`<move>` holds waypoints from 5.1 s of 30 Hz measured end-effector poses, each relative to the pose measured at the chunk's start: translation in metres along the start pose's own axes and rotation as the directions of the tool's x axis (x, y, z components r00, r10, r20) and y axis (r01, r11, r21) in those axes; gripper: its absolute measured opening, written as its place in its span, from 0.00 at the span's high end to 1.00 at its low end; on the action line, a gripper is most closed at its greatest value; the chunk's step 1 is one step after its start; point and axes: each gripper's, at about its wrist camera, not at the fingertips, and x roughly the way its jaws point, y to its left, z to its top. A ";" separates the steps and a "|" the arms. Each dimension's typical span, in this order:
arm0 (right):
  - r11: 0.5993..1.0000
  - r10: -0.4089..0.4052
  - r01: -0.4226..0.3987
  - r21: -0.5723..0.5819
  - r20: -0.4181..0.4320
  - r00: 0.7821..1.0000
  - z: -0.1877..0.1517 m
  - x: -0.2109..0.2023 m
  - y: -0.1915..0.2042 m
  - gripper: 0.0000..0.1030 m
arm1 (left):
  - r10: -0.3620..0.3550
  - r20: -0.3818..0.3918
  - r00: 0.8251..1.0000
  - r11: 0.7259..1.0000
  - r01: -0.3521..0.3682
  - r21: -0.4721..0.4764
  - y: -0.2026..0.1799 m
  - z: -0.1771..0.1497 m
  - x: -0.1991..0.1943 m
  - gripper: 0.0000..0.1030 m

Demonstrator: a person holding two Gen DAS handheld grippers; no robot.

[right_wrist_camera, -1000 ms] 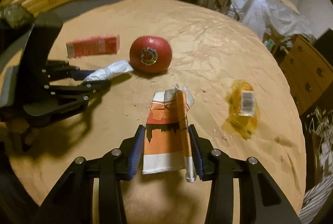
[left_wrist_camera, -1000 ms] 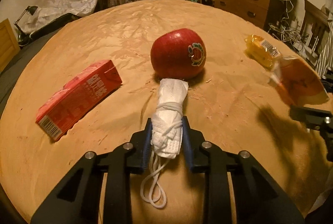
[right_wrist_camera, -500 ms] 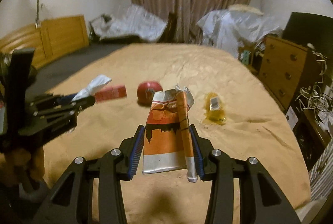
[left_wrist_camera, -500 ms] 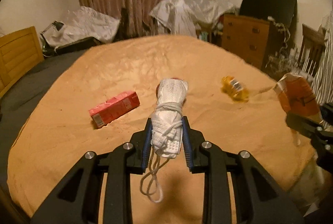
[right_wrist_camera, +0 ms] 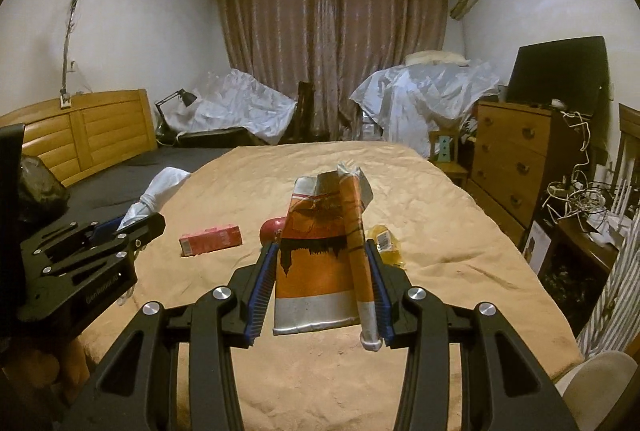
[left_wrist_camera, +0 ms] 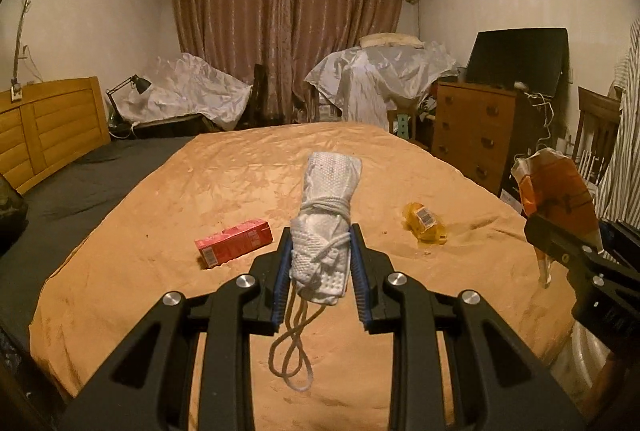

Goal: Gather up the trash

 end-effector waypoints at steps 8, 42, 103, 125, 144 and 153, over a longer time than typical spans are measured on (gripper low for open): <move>1.000 0.000 0.000 0.010 0.001 1.000 0.001 -0.005 -0.003 0.57 | -0.007 0.002 1.000 1.000 0.007 0.015 -0.006 0.000 -0.006 0.75; 0.905 -0.348 0.396 0.155 -0.266 0.899 -0.034 -0.213 -0.301 0.57 | -0.507 -0.258 0.822 0.788 0.564 0.246 -0.274 -0.023 -0.027 0.75; 0.922 -0.077 0.273 0.275 -0.560 0.825 -0.101 -0.194 -0.339 0.27 | -0.454 -0.593 0.665 0.589 0.723 0.361 -0.367 -0.072 0.009 0.29; 0.879 -0.424 0.446 0.170 -0.152 0.893 -0.111 -0.332 -0.199 0.06 | -0.589 -0.221 0.777 0.710 0.629 0.317 -0.239 -0.055 -0.098 0.05; 0.844 -0.489 0.486 0.227 -0.046 0.871 -0.136 -0.405 -0.137 0.05 | -0.674 -0.111 0.730 0.674 0.669 0.314 -0.197 -0.053 -0.191 0.05; 0.844 -0.481 0.483 0.233 -0.070 0.874 -0.130 -0.406 -0.141 0.05 | -0.670 -0.133 0.730 0.674 0.673 0.303 -0.198 -0.057 -0.186 0.05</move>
